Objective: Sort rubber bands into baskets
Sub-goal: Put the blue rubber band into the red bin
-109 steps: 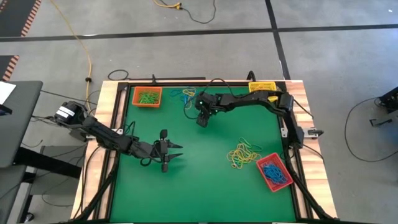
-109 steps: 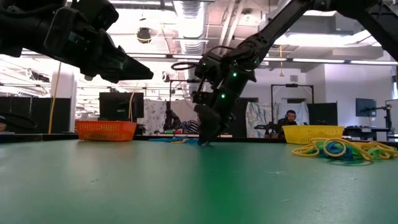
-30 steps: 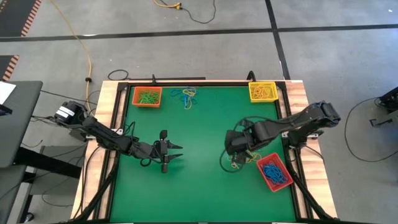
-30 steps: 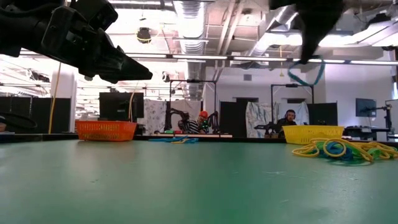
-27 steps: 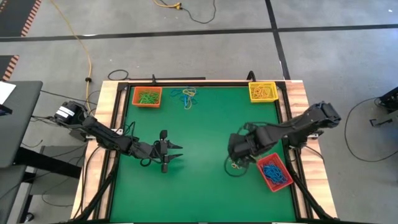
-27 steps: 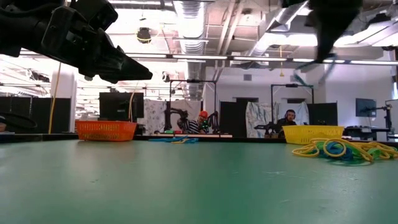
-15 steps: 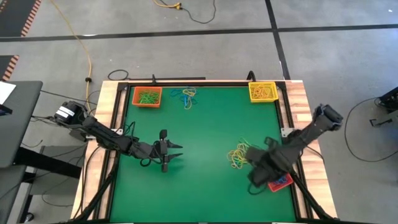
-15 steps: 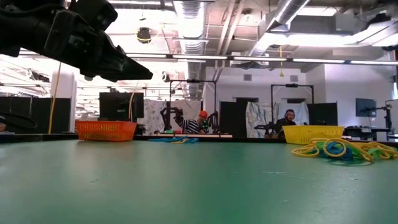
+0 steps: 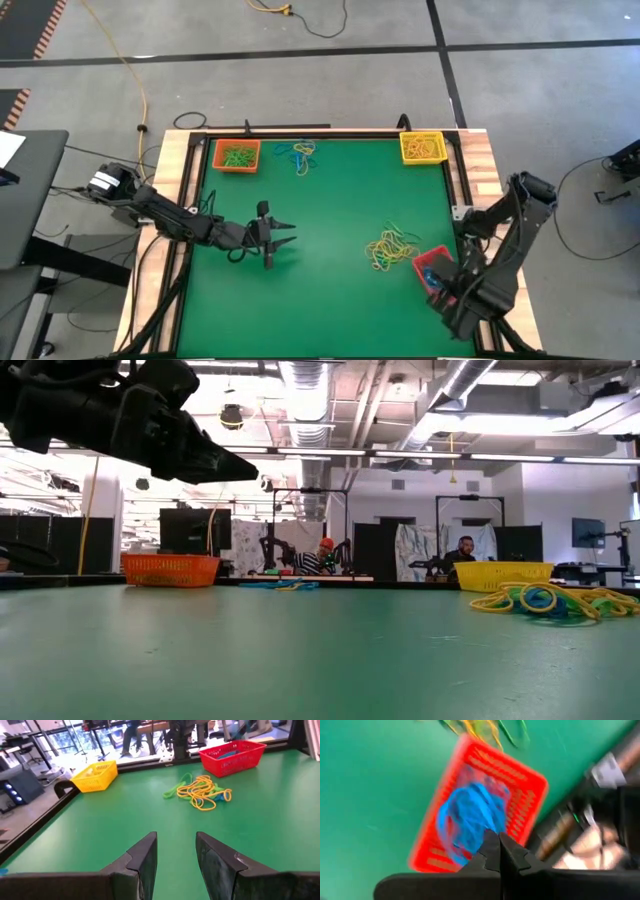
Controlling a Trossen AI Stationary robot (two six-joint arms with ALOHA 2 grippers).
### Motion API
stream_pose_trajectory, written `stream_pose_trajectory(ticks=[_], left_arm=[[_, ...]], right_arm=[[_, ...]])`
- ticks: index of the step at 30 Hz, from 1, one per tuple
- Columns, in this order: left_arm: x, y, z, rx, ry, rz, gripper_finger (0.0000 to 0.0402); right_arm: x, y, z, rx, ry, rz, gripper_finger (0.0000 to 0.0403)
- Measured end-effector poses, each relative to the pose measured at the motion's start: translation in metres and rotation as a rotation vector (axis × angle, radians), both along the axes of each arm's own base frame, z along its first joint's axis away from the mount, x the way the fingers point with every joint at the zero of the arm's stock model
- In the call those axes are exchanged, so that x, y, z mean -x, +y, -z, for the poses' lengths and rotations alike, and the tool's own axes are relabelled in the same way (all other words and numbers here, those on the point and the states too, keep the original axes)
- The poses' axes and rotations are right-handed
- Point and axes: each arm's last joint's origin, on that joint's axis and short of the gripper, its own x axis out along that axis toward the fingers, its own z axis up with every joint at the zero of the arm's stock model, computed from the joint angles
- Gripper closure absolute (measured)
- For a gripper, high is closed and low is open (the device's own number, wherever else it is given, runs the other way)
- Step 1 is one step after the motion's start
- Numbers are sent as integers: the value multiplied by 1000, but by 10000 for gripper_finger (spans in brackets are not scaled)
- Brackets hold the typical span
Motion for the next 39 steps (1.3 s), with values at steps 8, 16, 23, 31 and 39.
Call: stream_pose_trajectory(ticks=[8, 16, 23, 31, 39], left_arm=[[-2, 7, -1, 8, -8, -22, 277], [-2, 8, -1, 20, -9, -23, 277], [-2, 8, -1, 21, -9, -24, 277], [-2, 8, 0, 26, -7, -12, 277], [-2, 8, 0, 26, -7, -11, 277]], right_arm=[[21, -2, 28, 55, 91, 71, 387], [23, -8, 42, 91, 102, 93, 387], [20, -10, 48, 80, 91, 113, 382], [19, -11, 52, 91, 53, 116, 322], [15, -13, 51, 117, -6, 102, 256]])
